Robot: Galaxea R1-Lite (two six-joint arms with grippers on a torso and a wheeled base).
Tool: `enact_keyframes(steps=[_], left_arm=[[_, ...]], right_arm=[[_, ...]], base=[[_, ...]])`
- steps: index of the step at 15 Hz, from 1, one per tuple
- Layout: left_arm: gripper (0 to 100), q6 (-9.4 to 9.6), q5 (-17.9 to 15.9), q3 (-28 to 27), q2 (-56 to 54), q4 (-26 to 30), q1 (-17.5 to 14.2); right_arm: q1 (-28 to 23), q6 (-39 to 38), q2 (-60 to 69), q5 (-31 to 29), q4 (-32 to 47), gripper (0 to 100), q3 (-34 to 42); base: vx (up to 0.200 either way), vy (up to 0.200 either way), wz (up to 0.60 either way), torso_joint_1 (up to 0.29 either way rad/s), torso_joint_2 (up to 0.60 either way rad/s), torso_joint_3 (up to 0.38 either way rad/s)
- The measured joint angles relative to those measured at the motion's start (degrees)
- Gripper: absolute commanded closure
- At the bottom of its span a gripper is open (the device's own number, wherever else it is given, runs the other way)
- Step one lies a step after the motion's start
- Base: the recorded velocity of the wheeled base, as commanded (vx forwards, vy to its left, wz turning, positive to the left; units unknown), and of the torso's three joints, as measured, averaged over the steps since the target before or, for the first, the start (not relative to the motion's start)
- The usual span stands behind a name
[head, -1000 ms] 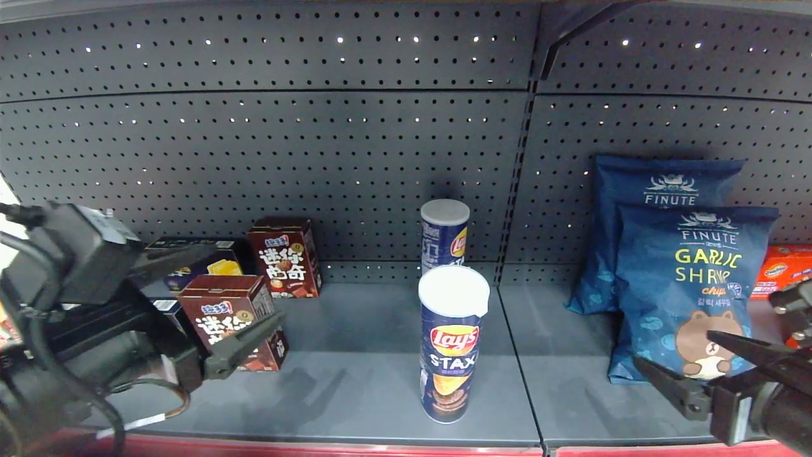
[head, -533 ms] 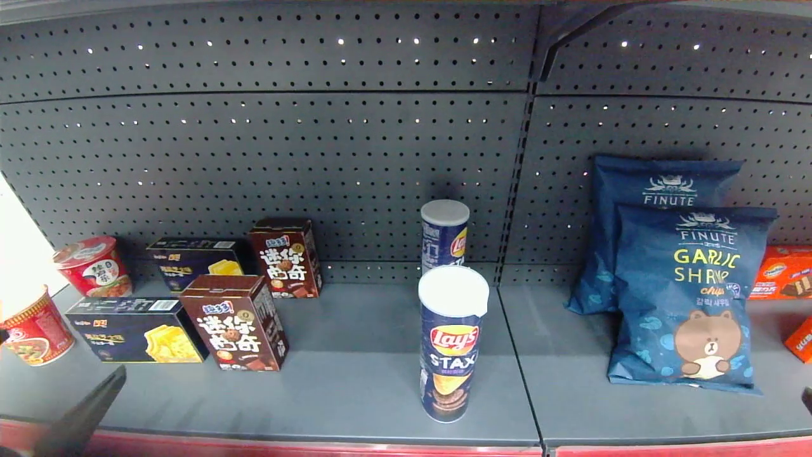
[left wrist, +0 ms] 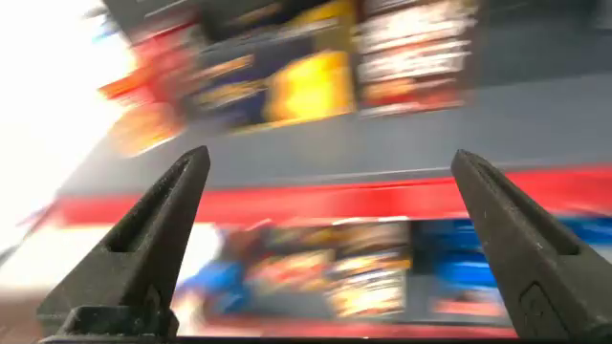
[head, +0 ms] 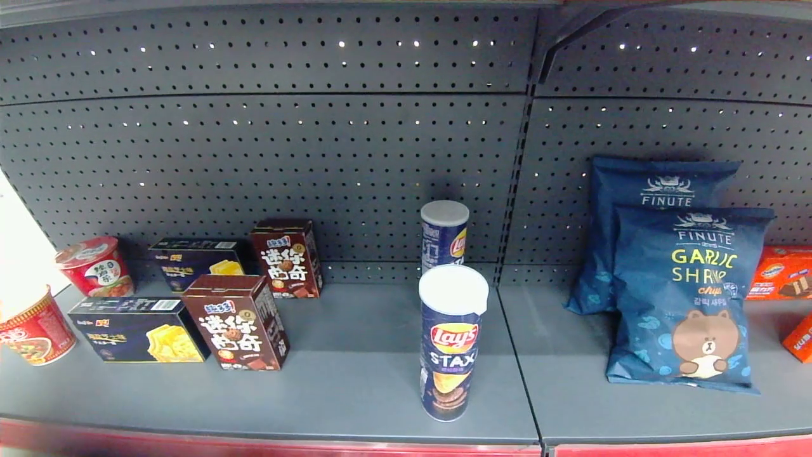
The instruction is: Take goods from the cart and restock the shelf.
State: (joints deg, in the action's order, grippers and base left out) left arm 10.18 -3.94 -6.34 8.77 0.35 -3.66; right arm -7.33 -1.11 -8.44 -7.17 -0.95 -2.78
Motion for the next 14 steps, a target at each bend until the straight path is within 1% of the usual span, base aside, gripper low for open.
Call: enact_keyframes(steps=[1,2,3,4,5,6,7,8,9,10,11,12,13,14], left_arm=[[0,-0.44,-6.97,0.52,-1.33,0.62,-0.24],[0,-0.82,-10.45,1.35,-2.18,1.04,-0.35],[0,-0.99,-11.23,2.49,-2.79,1.01,-0.41],[0,-1.23,-11.23,3.67,-3.17,0.20,-0.48],[0,-1.78,-9.76,4.39,-3.43,-0.28,-0.52],[0,-2.93,-6.99,4.83,-3.60,-0.46,-0.52],[0,-3.95,-5.36,5.07,-3.71,-0.98,-0.56],[0,-4.24,-4.66,5.38,-3.80,-1.83,-0.56],[0,-4.46,-3.97,5.74,-3.84,-4.01,-0.56],[0,-4.63,-4.71,6.10,-3.86,-3.94,-0.56],[0,-5.12,-8.02,6.21,-3.86,-3.99,-0.50],[0,-6.62,-11.98,6.24,-3.86,-3.88,-0.45],[0,-9.14,-13.13,6.31,-3.89,-3.90,-0.45],[0,-10.18,-13.10,6.34,-3.89,-3.91,-0.50]], right_arm=[[-0.35,0.32,1.17,6.30,-0.02,0,0.57],[-0.57,0.51,1.96,9.76,0.06,0,0.91],[-0.72,0.57,2.54,10.73,0.27,0,1.13],[-0.79,0.57,2.85,10.69,0.30,0,1.22],[-0.83,0.67,3.10,9.00,0.33,0,1.24],[-0.90,0.82,3.25,6.00,0.33,0,1.30],[-0.90,0.98,3.34,2.99,0.30,0,1.30],[-0.94,1.08,3.40,1.37,0.20,0,1.33],[-0.94,1.06,3.45,1.01,0.02,0,1.40],[-0.94,0.98,3.47,1.76,0.00,0,1.44],[-0.94,0.73,3.49,2.44,0.02,0,1.44],[-0.94,0.57,3.49,2.38,0.00,0,1.44],[-0.94,0.51,3.49,2.28,0.00,0,1.44],[-0.94,0.35,3.49,2.24,-0.06,0,1.44]], base=[[0.000,0.000,0.00,0.000,0.00,0.000],[0.000,0.000,0.00,0.000,0.00,0.000],[0.000,0.000,0.00,0.000,0.00,0.000],[0.000,0.000,0.00,0.000,0.00,0.000],[0.000,0.000,0.00,0.000,0.00,0.000],[0.000,0.000,0.00,0.000,0.00,0.000],[0.000,0.000,0.00,0.000,0.00,0.000],[0.000,0.000,0.00,0.000,0.00,0.000],[0.000,0.000,0.00,0.000,0.00,0.000],[0.000,0.000,0.00,0.000,0.00,0.000],[0.000,0.000,0.00,0.000,0.00,0.000],[0.000,0.000,0.00,0.000,0.00,0.000],[0.000,0.000,0.00,0.000,0.00,0.000],[0.000,0.000,0.00,0.000,0.00,0.000]])
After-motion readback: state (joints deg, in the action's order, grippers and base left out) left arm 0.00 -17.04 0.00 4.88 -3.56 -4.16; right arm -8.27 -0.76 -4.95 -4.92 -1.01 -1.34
